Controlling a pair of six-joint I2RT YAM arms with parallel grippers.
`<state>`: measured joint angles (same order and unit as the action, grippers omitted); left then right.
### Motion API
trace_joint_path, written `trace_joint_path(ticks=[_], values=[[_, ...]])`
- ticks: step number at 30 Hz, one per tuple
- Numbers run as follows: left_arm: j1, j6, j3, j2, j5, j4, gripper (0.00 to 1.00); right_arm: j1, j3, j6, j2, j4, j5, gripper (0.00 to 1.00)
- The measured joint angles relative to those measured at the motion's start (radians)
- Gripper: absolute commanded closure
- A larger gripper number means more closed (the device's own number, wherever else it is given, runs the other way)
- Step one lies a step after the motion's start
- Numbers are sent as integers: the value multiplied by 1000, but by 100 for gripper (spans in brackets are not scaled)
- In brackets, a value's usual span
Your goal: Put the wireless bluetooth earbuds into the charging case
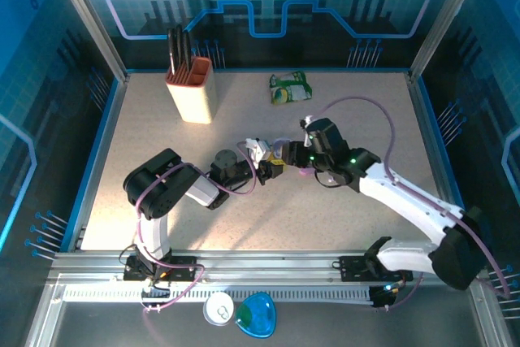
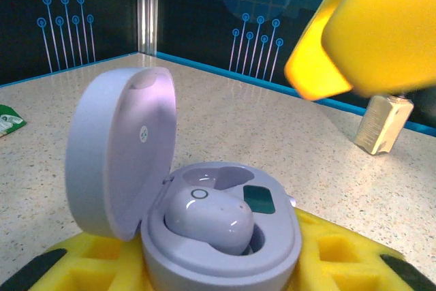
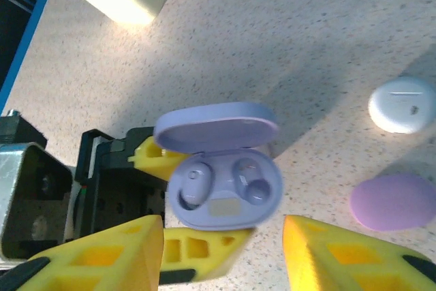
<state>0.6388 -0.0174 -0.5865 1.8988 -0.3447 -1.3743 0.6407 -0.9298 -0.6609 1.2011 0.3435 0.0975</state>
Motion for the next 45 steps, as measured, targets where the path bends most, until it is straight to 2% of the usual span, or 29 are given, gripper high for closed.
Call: trace_joint_path(ticks=[4, 9, 13, 20, 26, 31, 45], values=[[0, 21, 16, -10, 0, 0, 71, -93, 70, -1, -72, 0, -12, 50], [-1, 28, 45, -33, -12, 0, 71, -301, 181, -12, -114, 6, -68, 49], [-2, 28, 58, -52, -30, 0, 71, -459, 275, -11, -85, -1, -146, 52], [-2, 27, 64, -56, -46, 0, 71, -607, 347, -4, 47, -91, -286, 65], [-2, 27, 66, -56, -48, 0, 71, -631, 354, 11, 149, -166, -372, 71], [-2, 24, 66, -56, -49, 0, 71, -631, 354, 11, 212, -200, -416, 72], [-2, 24, 66, -56, -53, 0, 71, -631, 356, 22, 245, -207, -446, 72]])
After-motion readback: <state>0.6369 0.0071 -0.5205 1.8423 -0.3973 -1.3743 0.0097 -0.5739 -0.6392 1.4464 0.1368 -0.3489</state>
